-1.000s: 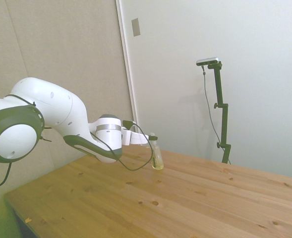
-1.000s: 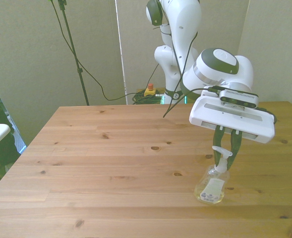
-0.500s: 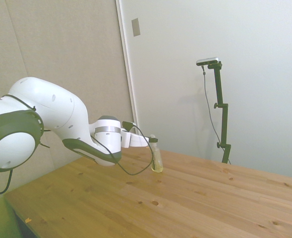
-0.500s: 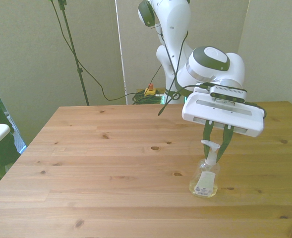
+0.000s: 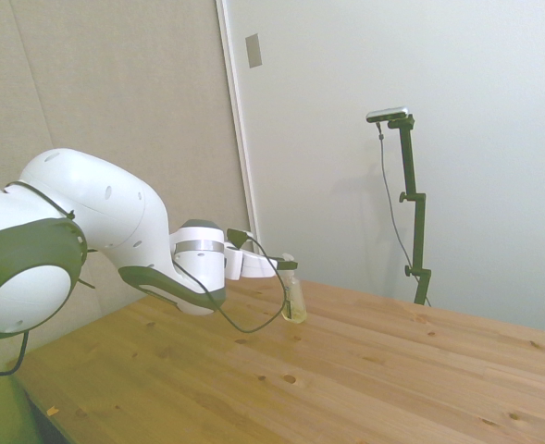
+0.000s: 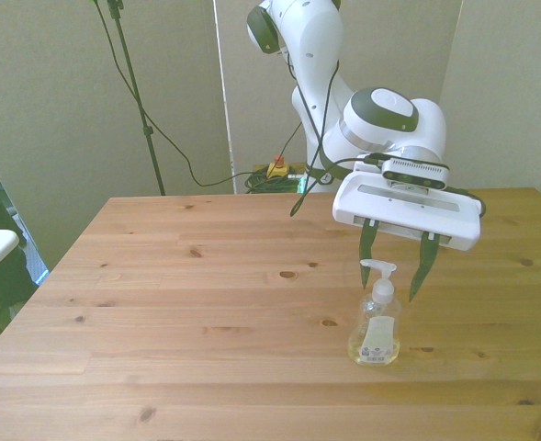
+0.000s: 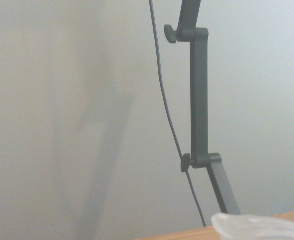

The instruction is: Stand the sanitizer

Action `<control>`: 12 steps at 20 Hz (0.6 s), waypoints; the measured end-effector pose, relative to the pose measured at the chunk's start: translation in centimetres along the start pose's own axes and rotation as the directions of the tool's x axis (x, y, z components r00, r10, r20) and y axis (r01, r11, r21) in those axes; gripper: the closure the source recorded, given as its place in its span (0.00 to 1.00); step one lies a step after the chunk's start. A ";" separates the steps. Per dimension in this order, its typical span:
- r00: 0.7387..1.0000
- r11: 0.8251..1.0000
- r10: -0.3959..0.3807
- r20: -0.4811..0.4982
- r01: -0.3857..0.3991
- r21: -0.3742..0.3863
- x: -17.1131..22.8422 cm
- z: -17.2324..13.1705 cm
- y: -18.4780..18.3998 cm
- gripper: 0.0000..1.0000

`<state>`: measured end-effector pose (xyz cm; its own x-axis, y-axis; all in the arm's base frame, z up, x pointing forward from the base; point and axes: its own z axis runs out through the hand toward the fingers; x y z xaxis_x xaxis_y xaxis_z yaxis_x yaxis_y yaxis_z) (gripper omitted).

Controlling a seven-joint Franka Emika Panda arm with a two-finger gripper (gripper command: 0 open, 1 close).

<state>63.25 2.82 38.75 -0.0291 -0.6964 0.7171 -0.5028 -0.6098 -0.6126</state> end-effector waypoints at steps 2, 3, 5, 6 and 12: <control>1.000 1.000 0.001 0.003 -0.001 -0.004 0.0 0.0 0.3 0.00; 1.000 1.000 0.002 0.004 -0.002 -0.005 0.1 -0.1 0.4 0.00; 1.000 1.000 0.011 0.008 -0.011 -0.005 0.3 -0.3 0.2 0.00; 1.000 1.000 0.022 0.012 -0.022 -0.008 0.5 -0.4 0.1 0.00; 0.991 0.994 0.099 0.086 -0.096 -0.048 3.4 -1.7 -0.3 0.00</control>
<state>61.83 1.29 42.00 -0.0046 -0.7834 0.6214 -0.5384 -0.5218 -0.6617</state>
